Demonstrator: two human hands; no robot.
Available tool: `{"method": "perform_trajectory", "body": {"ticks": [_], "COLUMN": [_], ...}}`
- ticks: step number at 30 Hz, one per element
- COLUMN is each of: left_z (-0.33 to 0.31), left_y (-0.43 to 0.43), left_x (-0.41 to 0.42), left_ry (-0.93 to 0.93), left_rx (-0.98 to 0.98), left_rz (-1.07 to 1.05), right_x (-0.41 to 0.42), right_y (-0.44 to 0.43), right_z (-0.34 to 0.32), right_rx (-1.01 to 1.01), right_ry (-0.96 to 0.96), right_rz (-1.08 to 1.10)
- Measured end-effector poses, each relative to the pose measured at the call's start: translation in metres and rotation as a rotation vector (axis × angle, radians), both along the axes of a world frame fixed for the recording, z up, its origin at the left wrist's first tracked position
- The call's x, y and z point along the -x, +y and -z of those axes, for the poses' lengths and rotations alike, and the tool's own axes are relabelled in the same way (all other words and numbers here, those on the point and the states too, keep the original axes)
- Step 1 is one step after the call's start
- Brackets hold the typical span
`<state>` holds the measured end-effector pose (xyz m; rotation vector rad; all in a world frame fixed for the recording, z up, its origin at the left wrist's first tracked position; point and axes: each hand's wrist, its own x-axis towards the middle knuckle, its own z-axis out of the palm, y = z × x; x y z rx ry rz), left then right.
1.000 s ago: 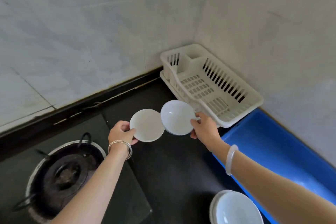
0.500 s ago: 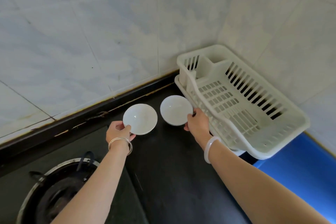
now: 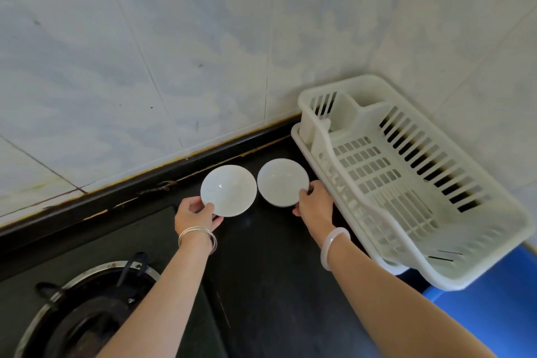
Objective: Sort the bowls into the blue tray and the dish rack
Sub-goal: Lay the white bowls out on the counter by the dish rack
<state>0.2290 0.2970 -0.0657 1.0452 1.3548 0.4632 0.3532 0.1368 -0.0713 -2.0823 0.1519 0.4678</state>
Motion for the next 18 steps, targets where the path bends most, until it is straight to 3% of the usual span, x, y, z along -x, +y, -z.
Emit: {"method": "perform_trajectory", "body": {"ticks": [7,12,18], "left_z": [0.004,0.008,0.008], "left_y": [0.001,-0.002,-0.006], "left_x": [-0.003,0.001,-0.005], "left_ry": [-0.053,-0.127,-0.194], "left_rx": [0.018,0.195,0.251], "left_rz": [-0.003,-0.023,-0.119], "right_x": [-0.006,-0.003,-0.014], "right_y": [-0.001,-0.005,0.013], "right_z": [0.006,0.01,0.007], "right_rx": [-0.054,-0.251,-0.336], "right_ry": [0.044,0.192,0.157], "right_rz": [-0.009,0.054,0.077]}}
